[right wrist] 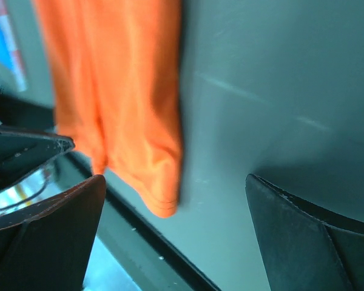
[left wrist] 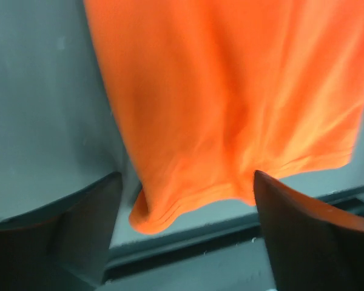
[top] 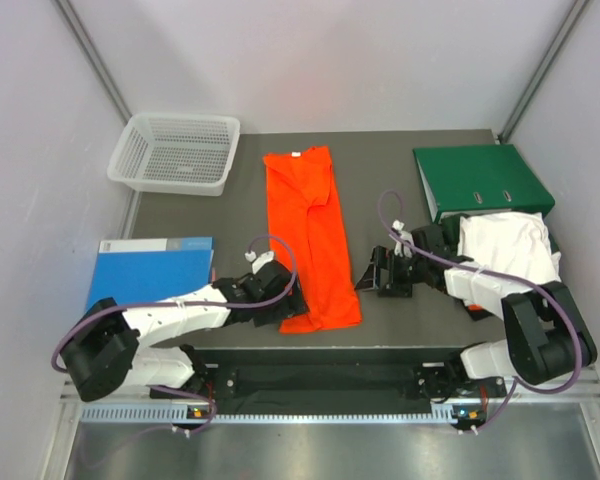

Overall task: Fold and stack the t-shirts
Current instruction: Rotate the tshirt 80 degrees, then grab the bottom of the folded rectangular tshirt with both arms

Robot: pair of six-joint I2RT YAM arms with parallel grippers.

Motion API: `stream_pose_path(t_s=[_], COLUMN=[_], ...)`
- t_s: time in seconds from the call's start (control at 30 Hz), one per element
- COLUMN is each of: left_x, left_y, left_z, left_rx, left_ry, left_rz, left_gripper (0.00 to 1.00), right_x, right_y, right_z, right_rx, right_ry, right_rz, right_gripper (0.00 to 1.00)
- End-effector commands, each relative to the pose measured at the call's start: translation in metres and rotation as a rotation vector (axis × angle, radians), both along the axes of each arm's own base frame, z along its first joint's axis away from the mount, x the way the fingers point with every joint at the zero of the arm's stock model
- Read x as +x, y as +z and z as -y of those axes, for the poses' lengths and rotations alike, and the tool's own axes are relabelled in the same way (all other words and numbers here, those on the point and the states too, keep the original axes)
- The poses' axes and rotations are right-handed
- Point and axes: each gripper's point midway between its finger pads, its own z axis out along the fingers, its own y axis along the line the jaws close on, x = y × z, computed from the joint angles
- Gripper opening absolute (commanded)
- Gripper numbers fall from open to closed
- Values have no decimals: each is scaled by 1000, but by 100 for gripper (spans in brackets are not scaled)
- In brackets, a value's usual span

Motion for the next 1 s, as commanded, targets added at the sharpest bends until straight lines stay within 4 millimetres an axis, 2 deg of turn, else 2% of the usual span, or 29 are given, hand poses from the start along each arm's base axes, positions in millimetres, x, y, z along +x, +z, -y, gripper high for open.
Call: stream_pose_path(t_s=[0.0, 0.03, 0.07, 0.13, 0.2, 0.27, 0.33, 0.4, 0.47, 0.5, 0.53, 0.57, 0.6, 0.63, 0.67, 0.7, 0.73, 0.77, 0.8, 0.83, 0.97], left_x=[-15, -16, -17, -19, -22, -27, -32, -33, -38, -36, -38, -39, -38, -38, -37, -38, -37, -38, -38, -38, -35], left_y=[-18, -18, -19, -20, -23, -28, -33, -34, -38, -37, -40, -40, -40, -41, -41, -42, -41, -41, -40, -40, -32], left_z=[-33, -33, -35, -38, -42, -45, -47, -42, -40, -36, -36, -35, -32, -32, -31, -31, -30, -30, -30, -31, -35], left_rx=[130, 125, 120, 115, 111, 107, 101, 62, 37, 16, 15, 9, -3, 5, 7, 14, 20, 20, 28, 29, 42], left_ry=[24, 28, 39, 50, 60, 64, 66, 67, 65, 61, 59, 58, 53, 47, 44, 40, 34, 30, 29, 30, 44], left_rz=[-44, -41, -41, -40, -40, -53, -67, -70, -86, -77, -86, -90, -87, -92, -93, -100, -100, -106, -105, -104, -87], left_gripper=[99, 99, 99, 99, 99, 99, 99, 92, 80, 65, 55, 46, 29, 21, 12, 0, 0, 0, 0, 0, 0], right_x=[-31, -41, -40, -51, -57, -65, -74, -78, -86, -89, -90, -90, -90, -88, -87, -85, -84, -84, -82, -82, -77], right_y=[-9, -13, -12, -17, -19, -24, -29, -32, -38, -40, -40, -40, -42, -41, -42, -42, -42, -43, -44, -44, -33], right_z=[-18, -22, -27, -32, -36, -36, -35, -33, -28, -26, -26, -26, -25, -25, -26, -28, -28, -29, -31, -31, -36], right_rx=[121, 126, 144, 144, 145, 137, 125, 113, 93, 89, 90, 89, 84, 83, 82, 83, 84, 85, 85, 89, 115], right_ry=[17, 31, 35, 41, 52, 58, 61, 63, 61, 61, 61, 57, 53, 50, 45, 42, 42, 43, 43, 44, 48], right_rz=[-94, -116, -98, -132, -151, -183, -211, -217, -235, -242, -241, -238, -237, -231, -231, -229, -227, -232, -233, -232, -196], right_gripper=[99, 98, 98, 93, 82, 76, 76, 75, 75, 75, 74, 70, 68, 65, 44, 33, 27, 11, 4, 1, 0])
